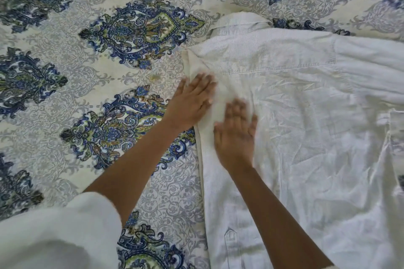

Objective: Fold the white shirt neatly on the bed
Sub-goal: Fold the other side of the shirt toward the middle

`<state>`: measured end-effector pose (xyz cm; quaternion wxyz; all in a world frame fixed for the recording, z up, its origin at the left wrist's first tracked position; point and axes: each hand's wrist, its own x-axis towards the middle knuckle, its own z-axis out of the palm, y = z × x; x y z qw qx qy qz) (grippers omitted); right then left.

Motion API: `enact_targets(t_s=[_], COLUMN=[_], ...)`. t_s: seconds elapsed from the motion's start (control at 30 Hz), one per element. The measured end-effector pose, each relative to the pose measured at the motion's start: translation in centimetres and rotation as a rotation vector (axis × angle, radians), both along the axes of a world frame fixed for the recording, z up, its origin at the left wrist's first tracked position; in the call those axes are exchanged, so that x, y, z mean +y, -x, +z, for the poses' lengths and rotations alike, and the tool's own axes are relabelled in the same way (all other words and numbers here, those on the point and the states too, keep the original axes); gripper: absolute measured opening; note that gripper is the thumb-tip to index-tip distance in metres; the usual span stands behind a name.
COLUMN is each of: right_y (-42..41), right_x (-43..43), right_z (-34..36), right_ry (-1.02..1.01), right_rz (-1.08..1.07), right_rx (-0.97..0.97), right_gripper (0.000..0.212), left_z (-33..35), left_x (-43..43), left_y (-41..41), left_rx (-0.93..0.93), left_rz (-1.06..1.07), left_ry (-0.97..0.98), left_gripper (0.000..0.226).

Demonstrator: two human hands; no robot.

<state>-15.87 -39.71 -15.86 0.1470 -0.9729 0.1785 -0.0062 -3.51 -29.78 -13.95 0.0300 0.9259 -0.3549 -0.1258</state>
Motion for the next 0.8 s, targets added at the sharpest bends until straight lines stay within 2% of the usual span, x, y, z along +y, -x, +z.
enact_targets(t_s=[0.07,0.13,0.2,0.27,0.33,0.37,0.47,0.6,0.67,0.8], right_y=[0.0,1.2,3.3,5.6,7.3,8.4,12.2,16.9,17.5,21.3], right_x=[1.6,1.7,0.9,0.7,1.4,1.8,1.2,1.0,1.8,1.8], right_z=[0.0,-0.6,-1.0,-0.5,-0.4,-0.6,-1.1,-0.3,0.0,-0.4], right_ry=[-0.005,0.026,0.059,0.087,0.095,0.098,0.107,0.115,0.095,0.097], right_rz=[0.119,0.125,-0.005,-0.111,-0.049,-0.011,-0.041,-0.145,-0.095,-0.015], right_rx=[0.013,0.027,0.046,0.026,0.038,0.046,0.074,0.114,0.143,0.168], right_gripper=[0.061,0.060,0.060,0.060,0.061,0.061,0.064,0.066,0.065,0.064], left_z=[-1.2,-1.5,-0.9,-0.4,-1.0,-1.3,-1.6,-0.8,-1.1,-1.8], left_x=[0.6,0.8,0.3,-0.3,0.3,1.1,2.7,3.0,3.2,4.6], left_y=[-0.3,-0.4,0.9,4.8,9.3,10.8,12.5,18.8,22.8,27.2], left_rx=[-0.044,-0.092,-0.095,-0.058,-0.031,-0.021,-0.034,0.025,0.018,-0.044], left_rz=[0.017,0.099,0.182,0.103,-0.063,-0.070,0.068,-0.067,-0.107,0.015], left_ry=[-0.119,-0.174,-0.139,-0.087,-0.087,-0.096,-0.107,-0.073,-0.073,-0.043], left_gripper=[0.058,0.058,0.059,0.063,0.068,0.068,0.069,0.070,0.064,0.060])
